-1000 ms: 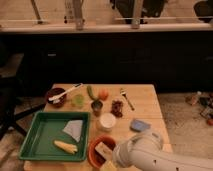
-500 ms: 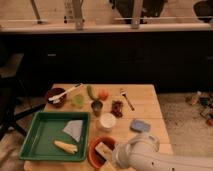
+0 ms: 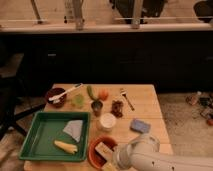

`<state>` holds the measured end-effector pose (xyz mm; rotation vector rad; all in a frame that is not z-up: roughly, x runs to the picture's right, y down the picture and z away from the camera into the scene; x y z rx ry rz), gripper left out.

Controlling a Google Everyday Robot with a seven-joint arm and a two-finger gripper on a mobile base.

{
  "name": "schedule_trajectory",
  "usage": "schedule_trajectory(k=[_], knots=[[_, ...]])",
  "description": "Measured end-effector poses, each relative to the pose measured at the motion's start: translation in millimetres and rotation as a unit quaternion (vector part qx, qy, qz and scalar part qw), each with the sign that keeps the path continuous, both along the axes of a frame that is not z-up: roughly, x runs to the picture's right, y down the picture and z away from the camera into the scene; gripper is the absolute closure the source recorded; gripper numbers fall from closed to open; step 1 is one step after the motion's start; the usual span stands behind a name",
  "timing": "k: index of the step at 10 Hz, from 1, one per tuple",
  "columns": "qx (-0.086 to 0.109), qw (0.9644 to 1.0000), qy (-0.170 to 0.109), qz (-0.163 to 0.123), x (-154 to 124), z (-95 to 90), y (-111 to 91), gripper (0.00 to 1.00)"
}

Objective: Place eraser in table surface

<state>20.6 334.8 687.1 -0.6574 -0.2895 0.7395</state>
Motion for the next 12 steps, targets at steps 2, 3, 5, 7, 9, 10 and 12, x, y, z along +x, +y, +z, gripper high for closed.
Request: schedule_trajectory(k=[2,3,5,7,9,10,12], knots=[[-0.004,1.0000,0.002,-0.001,2,1.2,0,0.67],[-0.005,1.0000,0.001,-0.002,2,1.5,0,0.78],[-0.006,1.0000,-0.001,-0.003,3,1.1,-1,0.96],[-0.005,1.0000,-0.004,-0.005,2,0.1,-3,1.00],[-0.006,0.9999,-0.009,-0.010,0,-1.0,-4,1.00],[-0.005,0.9998,-0.014,-0.013,-1,-2.9,-6,1.00],[0.001,0.9990,-0.035,-0.028,-2,-12.9,-16,1.00]])
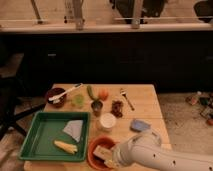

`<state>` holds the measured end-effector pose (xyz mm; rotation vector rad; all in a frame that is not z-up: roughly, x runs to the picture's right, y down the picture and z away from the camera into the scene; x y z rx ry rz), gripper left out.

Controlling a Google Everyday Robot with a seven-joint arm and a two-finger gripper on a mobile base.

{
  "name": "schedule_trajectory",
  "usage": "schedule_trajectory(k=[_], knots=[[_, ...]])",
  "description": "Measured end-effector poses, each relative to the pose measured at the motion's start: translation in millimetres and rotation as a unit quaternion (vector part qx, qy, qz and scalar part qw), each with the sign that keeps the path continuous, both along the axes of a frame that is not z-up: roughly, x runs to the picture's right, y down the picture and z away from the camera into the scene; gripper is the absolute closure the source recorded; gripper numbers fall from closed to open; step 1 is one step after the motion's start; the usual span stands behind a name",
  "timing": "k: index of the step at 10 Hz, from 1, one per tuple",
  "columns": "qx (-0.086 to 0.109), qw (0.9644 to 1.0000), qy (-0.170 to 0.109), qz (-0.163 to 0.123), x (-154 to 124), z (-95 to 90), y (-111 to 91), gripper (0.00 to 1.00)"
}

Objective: Place eraser in table surface

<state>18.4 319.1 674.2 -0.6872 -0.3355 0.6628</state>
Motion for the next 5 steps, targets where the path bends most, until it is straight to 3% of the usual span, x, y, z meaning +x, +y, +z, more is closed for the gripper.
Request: schedule_trajectory(k=[3,5], knots=[[0.011,0.9986,-0.041,-0.030,1,-22.3,-21,1.00],[0.011,0.9949,-0.081,-0.059,3,-34.3,-32,1.00]])
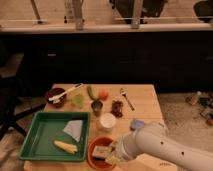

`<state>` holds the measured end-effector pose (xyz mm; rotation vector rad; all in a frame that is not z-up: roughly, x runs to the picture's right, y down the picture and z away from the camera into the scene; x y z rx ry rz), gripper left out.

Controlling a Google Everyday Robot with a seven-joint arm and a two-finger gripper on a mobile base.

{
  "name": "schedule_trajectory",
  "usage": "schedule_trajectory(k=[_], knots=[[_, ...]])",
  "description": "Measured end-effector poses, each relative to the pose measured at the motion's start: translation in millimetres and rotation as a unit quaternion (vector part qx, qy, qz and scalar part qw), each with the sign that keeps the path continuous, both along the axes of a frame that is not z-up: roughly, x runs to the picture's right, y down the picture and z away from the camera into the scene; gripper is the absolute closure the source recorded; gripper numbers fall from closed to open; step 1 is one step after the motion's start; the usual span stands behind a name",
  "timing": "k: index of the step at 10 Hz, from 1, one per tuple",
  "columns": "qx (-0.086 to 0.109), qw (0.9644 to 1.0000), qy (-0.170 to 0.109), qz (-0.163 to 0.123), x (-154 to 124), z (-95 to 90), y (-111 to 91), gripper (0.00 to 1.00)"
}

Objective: Place eraser in table surface

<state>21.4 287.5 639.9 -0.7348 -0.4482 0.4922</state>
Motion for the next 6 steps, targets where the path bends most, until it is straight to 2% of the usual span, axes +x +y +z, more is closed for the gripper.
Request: schedule_trajectory(k=[1,3,6], knots=[[-0.002,0.9997,-0.021,-0.014,6,-3.3,-5,1.00],[-0.004,0.9991,-0.038,-0.017,27,-1.7,-11,1.00],[-0.005,0.9993,-0.037,0.004,87,6.6,-22,1.00]])
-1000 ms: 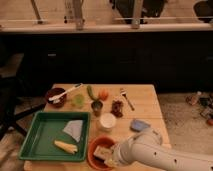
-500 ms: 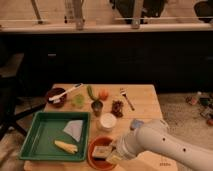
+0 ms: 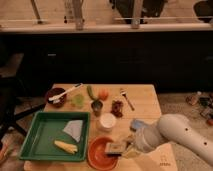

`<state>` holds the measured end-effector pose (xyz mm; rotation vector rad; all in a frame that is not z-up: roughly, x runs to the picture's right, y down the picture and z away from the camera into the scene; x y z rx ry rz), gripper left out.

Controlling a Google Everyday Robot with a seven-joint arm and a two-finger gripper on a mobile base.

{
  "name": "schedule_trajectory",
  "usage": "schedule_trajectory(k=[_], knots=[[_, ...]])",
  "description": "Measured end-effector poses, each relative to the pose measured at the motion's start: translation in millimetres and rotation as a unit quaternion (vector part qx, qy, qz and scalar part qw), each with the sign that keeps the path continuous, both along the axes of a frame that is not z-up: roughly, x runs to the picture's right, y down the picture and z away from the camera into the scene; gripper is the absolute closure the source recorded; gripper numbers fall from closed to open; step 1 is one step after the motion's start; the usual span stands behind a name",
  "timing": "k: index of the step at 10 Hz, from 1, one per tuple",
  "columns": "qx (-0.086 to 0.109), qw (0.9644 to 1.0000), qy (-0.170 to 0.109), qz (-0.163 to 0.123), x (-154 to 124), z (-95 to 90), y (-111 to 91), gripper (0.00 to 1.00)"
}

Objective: Place eraser in table surface

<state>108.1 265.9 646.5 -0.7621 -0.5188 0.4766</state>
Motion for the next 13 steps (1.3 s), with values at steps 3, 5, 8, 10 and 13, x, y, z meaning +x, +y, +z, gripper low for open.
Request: schedule_trajectory(k=[3,5,8,10,13], knots=[[0.002,0.9998,0.007,0.019,25,1.3,-5,1.00],[0.002,0.9998,0.008,0.020,26,1.0,-5,1.00],[0.003,0.9998,0.007,0.021,25,1.9,-5,1.00],[0.011,0.9991,0.006,0.042,35,5.6,-9,1.00],[0.023,0.9971,0.010,0.072,58,7.7,-17,1.00]])
